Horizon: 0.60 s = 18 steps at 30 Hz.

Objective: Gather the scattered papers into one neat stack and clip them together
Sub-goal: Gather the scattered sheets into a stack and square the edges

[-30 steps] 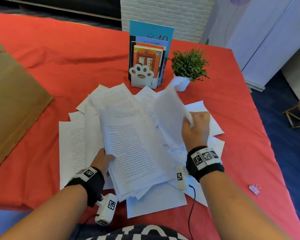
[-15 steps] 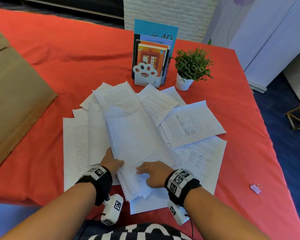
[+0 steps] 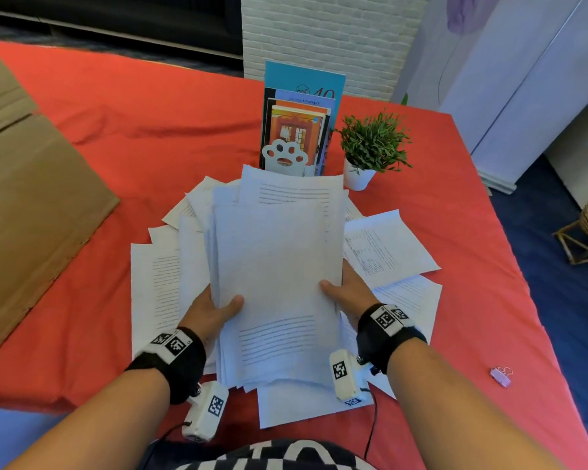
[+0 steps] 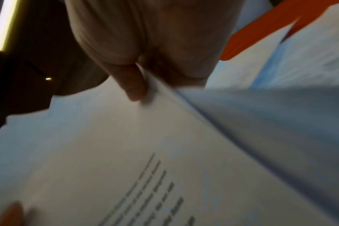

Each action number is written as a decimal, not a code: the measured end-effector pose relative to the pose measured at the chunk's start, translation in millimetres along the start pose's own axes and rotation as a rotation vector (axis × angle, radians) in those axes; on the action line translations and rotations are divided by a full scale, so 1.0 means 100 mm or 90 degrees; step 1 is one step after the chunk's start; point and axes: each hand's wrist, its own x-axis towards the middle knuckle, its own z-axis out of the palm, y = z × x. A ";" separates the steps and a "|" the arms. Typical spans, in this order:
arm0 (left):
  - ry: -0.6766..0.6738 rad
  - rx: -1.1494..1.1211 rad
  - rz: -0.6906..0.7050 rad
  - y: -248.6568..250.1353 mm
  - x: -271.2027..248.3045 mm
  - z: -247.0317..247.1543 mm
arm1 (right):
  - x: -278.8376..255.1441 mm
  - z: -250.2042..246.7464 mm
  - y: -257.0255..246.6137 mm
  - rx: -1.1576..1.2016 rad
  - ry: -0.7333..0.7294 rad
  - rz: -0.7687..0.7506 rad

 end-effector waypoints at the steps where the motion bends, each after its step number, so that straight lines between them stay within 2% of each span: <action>1: 0.007 0.008 0.028 0.09 0.00 0.02 | -0.01 0.04 -0.05 0.003 0.037 -0.036; 4: 0.033 0.047 0.136 0.42 0.04 0.05 | -0.06 0.08 -0.30 0.082 0.126 -0.135; 8: 0.042 0.042 0.224 0.73 0.02 0.10 | -0.14 0.09 -0.56 0.147 0.133 -0.221; 13: 0.026 -0.013 0.255 0.77 -0.03 0.14 | -0.26 0.13 -0.67 0.187 0.119 -0.260; 16: 0.006 -0.011 0.272 0.86 -0.06 0.20 | -0.33 0.07 -0.86 0.153 0.152 -0.357; 18: 0.008 -0.022 0.295 0.95 -0.10 0.25 | -0.36 0.03 -0.98 0.063 0.181 -0.438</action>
